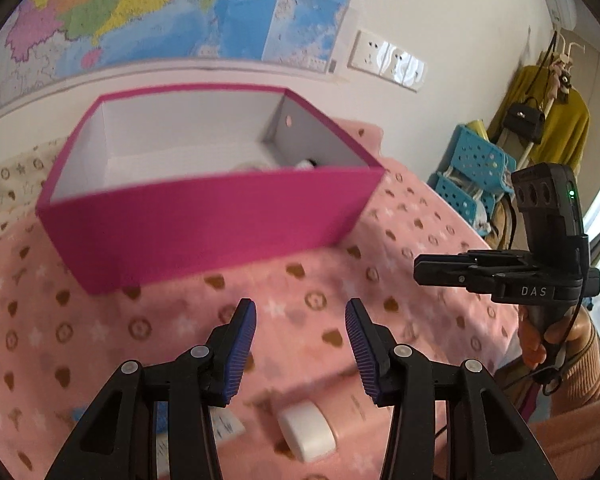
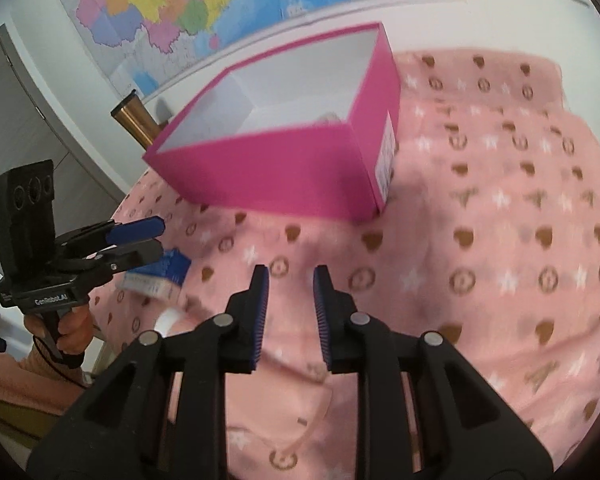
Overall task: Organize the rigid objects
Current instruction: 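Move the right gripper toward the peach tube with white cap, then close the right gripper around the peach tube and lift it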
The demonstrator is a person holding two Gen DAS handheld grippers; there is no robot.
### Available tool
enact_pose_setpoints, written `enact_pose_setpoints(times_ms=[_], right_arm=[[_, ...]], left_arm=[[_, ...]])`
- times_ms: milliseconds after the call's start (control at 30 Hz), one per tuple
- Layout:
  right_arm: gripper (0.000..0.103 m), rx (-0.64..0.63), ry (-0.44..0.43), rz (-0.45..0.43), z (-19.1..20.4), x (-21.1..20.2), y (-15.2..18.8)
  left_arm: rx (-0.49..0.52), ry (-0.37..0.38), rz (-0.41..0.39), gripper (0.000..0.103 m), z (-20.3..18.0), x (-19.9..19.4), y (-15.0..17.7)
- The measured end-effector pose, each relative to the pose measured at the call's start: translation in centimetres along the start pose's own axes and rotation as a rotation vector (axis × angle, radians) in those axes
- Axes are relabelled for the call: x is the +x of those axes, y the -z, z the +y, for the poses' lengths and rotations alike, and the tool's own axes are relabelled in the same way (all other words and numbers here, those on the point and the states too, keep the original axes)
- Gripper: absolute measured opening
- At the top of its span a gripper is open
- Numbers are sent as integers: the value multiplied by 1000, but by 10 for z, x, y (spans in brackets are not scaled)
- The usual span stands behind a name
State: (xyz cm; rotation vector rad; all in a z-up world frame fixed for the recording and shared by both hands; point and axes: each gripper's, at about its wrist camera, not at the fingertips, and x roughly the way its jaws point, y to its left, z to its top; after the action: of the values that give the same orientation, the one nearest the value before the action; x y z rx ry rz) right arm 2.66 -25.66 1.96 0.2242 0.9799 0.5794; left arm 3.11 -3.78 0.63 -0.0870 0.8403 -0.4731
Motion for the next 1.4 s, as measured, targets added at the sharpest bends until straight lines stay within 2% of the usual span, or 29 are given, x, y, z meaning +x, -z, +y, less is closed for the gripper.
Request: enact_pose_setpoints(times_ms=[67,267,400,633,833,1200,1400], right_arm=[[33,17,-5,18,-3,0,12],[35,60,-5,87,-10,1,40],[41,84,-14,115,-13,-2,56],[41,93,-11,159,-12,-2,72],[42,87,-24,158,-6,0,76],[46,109,-29,129,-5,2,75],[48,92,-16,127,-1,2,72]], left_arm=[[-3,-8,11,47,-2,-1,10],[-12,-13,49,47,-4,-7,30],[-37,-12,69,47,-1,-9,39],[-40,18,112,47,-7,-8,53],[-40,28,141,47,-10,-5,60],[-61,52,148,50,-11,-1,61],[-72,48,146,56,-11,-1,59]])
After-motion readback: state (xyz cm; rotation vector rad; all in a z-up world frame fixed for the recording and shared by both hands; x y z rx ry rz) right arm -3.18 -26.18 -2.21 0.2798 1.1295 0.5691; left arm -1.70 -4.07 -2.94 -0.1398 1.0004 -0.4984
